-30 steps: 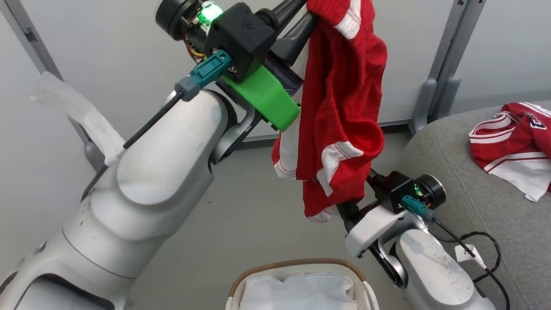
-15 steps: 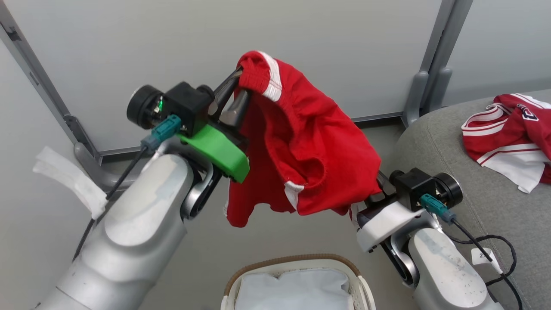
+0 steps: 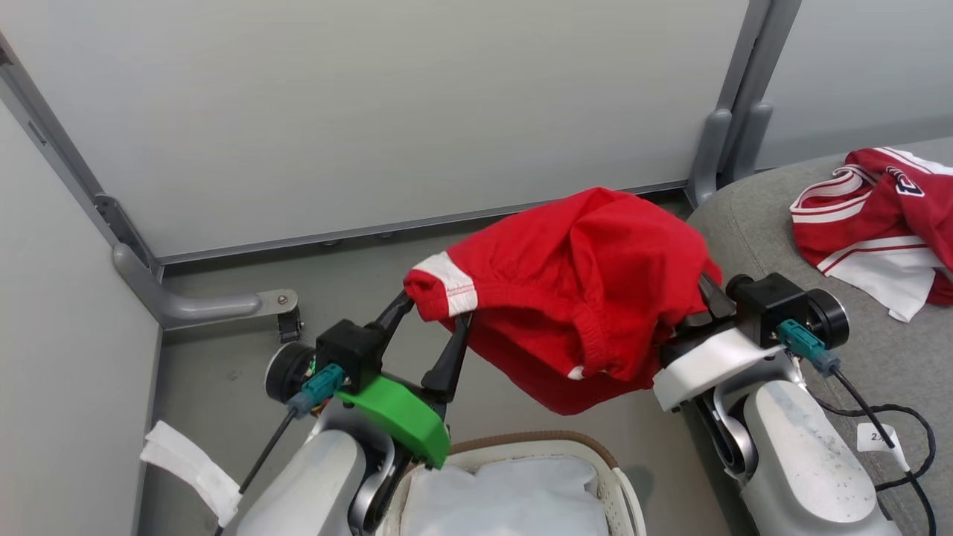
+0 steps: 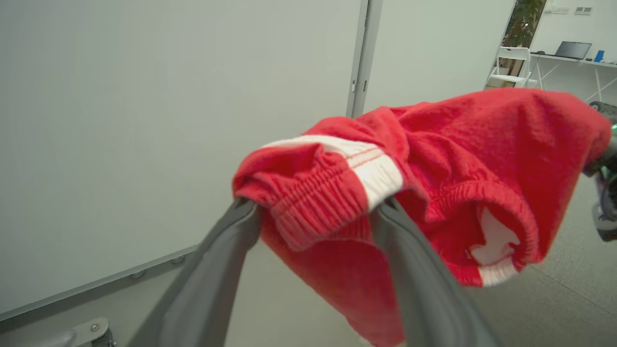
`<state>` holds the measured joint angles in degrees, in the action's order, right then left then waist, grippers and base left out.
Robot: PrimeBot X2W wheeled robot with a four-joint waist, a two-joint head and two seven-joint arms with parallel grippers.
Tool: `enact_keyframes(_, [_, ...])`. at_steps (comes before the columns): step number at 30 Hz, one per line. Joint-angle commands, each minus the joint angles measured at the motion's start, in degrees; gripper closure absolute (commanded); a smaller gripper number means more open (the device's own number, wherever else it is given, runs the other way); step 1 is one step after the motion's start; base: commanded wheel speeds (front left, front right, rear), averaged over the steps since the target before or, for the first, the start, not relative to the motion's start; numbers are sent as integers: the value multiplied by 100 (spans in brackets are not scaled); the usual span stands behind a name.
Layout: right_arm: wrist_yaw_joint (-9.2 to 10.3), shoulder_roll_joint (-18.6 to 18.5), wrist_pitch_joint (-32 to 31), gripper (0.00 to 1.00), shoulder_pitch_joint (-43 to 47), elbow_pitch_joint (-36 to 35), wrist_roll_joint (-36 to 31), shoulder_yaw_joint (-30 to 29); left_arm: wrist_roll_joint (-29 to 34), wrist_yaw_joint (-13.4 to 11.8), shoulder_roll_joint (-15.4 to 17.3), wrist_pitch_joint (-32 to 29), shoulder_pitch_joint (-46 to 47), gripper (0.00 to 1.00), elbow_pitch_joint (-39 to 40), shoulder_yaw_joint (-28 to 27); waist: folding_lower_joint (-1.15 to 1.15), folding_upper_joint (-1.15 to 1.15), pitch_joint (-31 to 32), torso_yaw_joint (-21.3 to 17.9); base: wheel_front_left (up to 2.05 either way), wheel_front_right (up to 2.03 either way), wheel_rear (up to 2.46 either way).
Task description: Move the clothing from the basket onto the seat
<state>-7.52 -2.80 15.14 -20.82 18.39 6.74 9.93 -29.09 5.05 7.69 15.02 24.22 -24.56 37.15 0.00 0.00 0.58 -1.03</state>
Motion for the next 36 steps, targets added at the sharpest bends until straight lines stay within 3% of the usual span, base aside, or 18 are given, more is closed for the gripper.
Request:
enact_keyframes(1, [6, -18, 1, 100, 55, -41, -81, -67, 60, 46, -28, 18, -169, 0, -44, -81, 0, 0, -12, -20, 0, 0, 0])
enact_keyframes(13, [6, -18, 1, 100, -73, -267, -306, -844, 429, 191, -157, 17, -782, 0, -279, -554, 0, 0, -28, -103, 0, 0, 0])
enact_keyframes(25, [6, -19, 1, 100, 118, -282, -392, -1204, 695, 238, -319, 13, -988, 0, -175, -826, 0, 0, -48, -253, 0, 0, 0])
enact_keyframes(31, [6, -19, 1, 100, 71, -267, -383, -1177, 762, 248, -383, 13, -1075, 0, -112, -823, 0, 0, -98, -472, 0, 0, 0])
enact_keyframes(36, [6, -19, 1, 100, -24, -251, -346, -1077, 752, 247, -409, 13, -1133, 0, -23, -738, 0, 0, -176, -887, 0, 0, 0])
